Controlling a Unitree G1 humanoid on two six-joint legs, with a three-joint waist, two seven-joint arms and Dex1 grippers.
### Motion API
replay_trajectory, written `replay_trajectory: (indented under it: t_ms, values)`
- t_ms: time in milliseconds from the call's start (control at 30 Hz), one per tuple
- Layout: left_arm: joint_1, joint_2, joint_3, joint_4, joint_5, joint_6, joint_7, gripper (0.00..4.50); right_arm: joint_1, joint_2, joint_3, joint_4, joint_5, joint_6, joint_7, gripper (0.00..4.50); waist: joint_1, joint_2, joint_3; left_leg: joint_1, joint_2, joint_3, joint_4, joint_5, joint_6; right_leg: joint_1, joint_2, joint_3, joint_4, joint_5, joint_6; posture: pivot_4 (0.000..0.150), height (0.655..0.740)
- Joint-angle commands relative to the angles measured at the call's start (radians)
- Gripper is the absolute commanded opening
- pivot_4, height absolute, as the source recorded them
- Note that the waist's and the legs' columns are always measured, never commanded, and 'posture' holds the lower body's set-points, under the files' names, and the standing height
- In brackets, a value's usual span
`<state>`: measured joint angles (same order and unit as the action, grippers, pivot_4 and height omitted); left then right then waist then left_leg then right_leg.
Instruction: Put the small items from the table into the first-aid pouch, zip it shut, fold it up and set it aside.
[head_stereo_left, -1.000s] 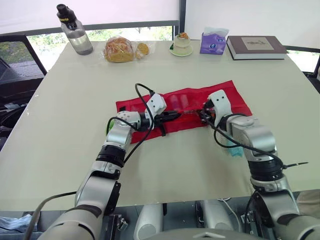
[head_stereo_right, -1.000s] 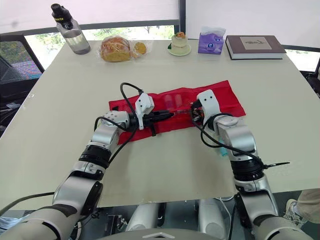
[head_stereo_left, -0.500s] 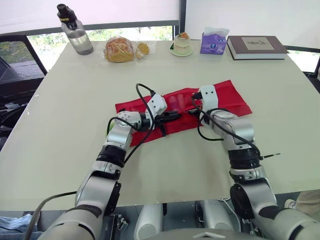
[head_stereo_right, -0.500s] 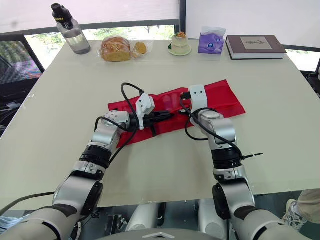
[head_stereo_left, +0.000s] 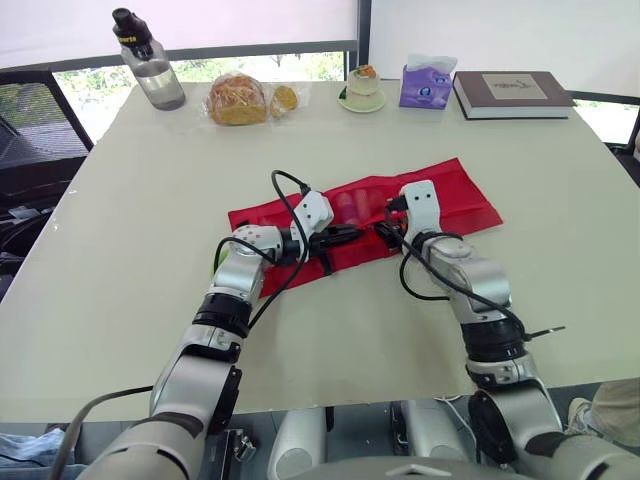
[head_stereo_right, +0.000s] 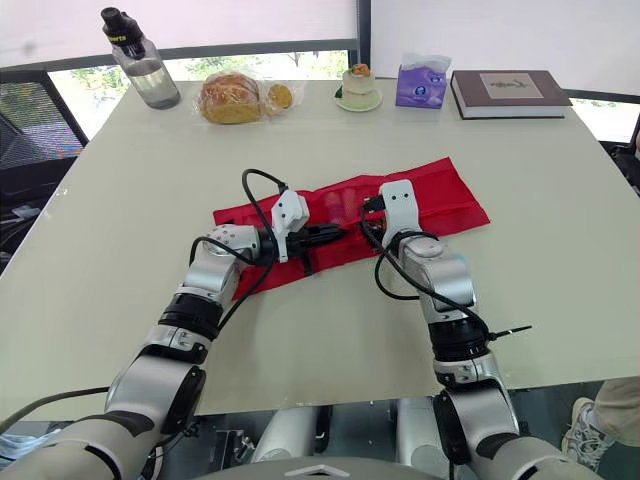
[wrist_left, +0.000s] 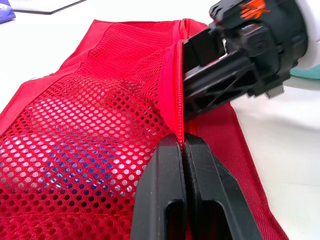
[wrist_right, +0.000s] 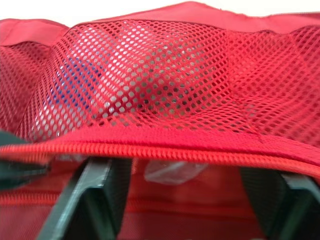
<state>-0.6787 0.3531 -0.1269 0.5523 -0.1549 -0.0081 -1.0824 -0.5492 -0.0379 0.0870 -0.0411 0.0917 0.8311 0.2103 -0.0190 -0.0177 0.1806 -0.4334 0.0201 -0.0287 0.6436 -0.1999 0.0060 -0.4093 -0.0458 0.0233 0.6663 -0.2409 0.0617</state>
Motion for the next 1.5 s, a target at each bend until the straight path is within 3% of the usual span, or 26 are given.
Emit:
replay_trajectory:
  t_ms: [33, 100, 200, 333, 367, 967, 1333, 1500]
  values:
    - [-0.003, 0.007, 0.002, -0.034, 0.002, -0.014, -0.001, 0.0, 0.069, -0.048, 0.027, -0.122, 0.022, -0.096, 0.074, 3.15, 0.0, 0.0, 0.0, 0.0, 0.0, 0.0, 0.0, 0.0, 0.0, 0.0, 0.0, 0.0, 0.0, 0.0, 0.0, 0.15, 0.74]
    - [-0.003, 0.007, 0.004, -0.034, 0.002, -0.012, -0.001, 0.0, 0.103, -0.059, 0.024, -0.143, 0.029, -0.127, 0.084, 3.15, 0.0, 0.0, 0.0, 0.0, 0.0, 0.0, 0.0, 0.0, 0.0, 0.0, 0.0, 0.0, -0.001, 0.0, 0.0, 0.15, 0.74]
    - [-0.001, 0.012, 0.003, -0.033, 0.004, -0.011, -0.006, 0.0, 0.118, -0.061, 0.027, -0.137, 0.027, -0.183, 0.09, 2.33, -0.002, 0.0, 0.0, 0.0, 0.0, 0.0, 0.0, 0.0, 0.0, 0.0, 0.0, 0.0, -0.001, 0.0, 0.0, 0.15, 0.74]
    - [0.001, 0.009, -0.003, -0.04, 0.006, -0.008, -0.008, 0.0, 0.1, -0.054, 0.04, -0.061, 0.004, -0.267, 0.082, 0.33, -0.002, 0.0, 0.0, 0.0, 0.0, 0.0, 0.0, 0.0, 0.0, 0.0, 0.0, 0.0, -0.001, 0.0, 0.0, 0.15, 0.74]
    - [0.001, 0.006, -0.004, -0.042, 0.007, -0.007, -0.007, 0.0, 0.093, -0.047, 0.037, -0.038, 0.003, -0.282, 0.077, 0.12, -0.001, 0.0, 0.0, 0.0, 0.0, 0.0, 0.0, 0.0, 0.0, 0.0, 0.0, 0.0, -0.001, 0.0, 0.0, 0.15, 0.74]
    - [0.007, -0.001, -0.004, -0.053, 0.009, -0.006, 0.001, 0.0, -0.074, 0.027, 0.028, 0.353, -0.043, -0.593, 0.041, 0.12, -0.002, 0.0, 0.0, 0.0, 0.0, 0.0, -0.001, 0.0, 0.0, 0.0, 0.0, 0.0, -0.001, 0.0, 0.0, 0.15, 0.74]
    - [-0.024, 0.053, 0.04, 0.018, 0.015, -0.028, 0.047, 0.0, 0.179, -0.123, 0.068, -0.084, 0.015, -0.445, 0.216, 0.12, -0.002, 0.0, 0.0, 0.001, 0.0, 0.0, -0.001, 0.0, 0.0, 0.0, 0.0, 0.001, 0.0, 0.0, 0.0, 0.15, 0.74]
    - [-0.011, 0.099, 0.062, 0.029, 0.005, -0.025, 0.053, 0.0, 0.345, -0.245, -0.008, -0.323, 0.111, -0.444, 0.313, 0.12, -0.002, 0.0, 0.0, 0.001, 0.001, 0.0, -0.001, 0.0, 0.0, 0.0, 0.0, 0.0, -0.001, 0.0, 0.0, 0.15, 0.74]
